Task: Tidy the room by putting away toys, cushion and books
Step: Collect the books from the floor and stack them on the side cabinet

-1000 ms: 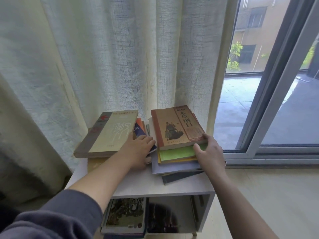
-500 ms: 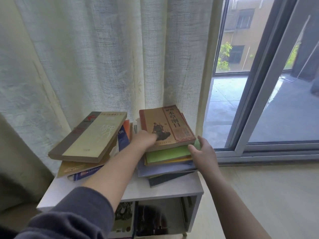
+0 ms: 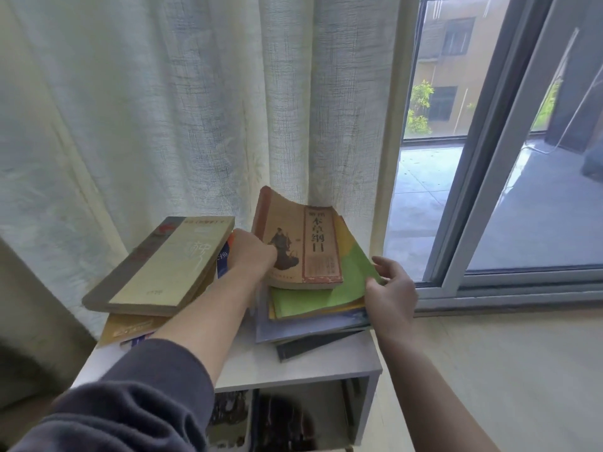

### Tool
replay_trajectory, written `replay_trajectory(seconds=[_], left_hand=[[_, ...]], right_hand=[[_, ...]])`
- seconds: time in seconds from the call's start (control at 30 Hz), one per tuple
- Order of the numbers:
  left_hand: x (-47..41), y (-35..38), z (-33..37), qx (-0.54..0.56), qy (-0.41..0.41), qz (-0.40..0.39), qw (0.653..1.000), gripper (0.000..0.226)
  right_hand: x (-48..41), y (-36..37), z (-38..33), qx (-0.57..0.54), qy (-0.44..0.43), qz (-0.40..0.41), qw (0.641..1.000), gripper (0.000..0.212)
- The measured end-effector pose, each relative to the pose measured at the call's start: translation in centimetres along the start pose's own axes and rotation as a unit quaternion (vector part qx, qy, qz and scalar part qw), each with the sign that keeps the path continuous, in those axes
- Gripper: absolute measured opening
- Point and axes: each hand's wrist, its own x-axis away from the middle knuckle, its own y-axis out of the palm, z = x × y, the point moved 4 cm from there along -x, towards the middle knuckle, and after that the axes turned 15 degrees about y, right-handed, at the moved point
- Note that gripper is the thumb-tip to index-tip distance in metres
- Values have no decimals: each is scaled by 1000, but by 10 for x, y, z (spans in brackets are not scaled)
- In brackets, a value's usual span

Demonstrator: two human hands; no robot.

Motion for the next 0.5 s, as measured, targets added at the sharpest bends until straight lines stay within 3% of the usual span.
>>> replay_trajectory(seconds=[0.17,0.33,0.43,0.5], left_hand=[[4,-51,-19,188,34,78,979,36],[17,-98,-66,303,-64,165,937,28],[21,-124,-97,270,-108,213,933,36],[24,-134,-115,164,-116,194,960,37]], right_hand=[[-8,-7,-3,-36,32,7,999,38],[-9,-2,2,-14,129,-90,987,55],[-7,0,4,-45,166,-123,977,53],[-5,2,3,-65,180,-135,972,47]])
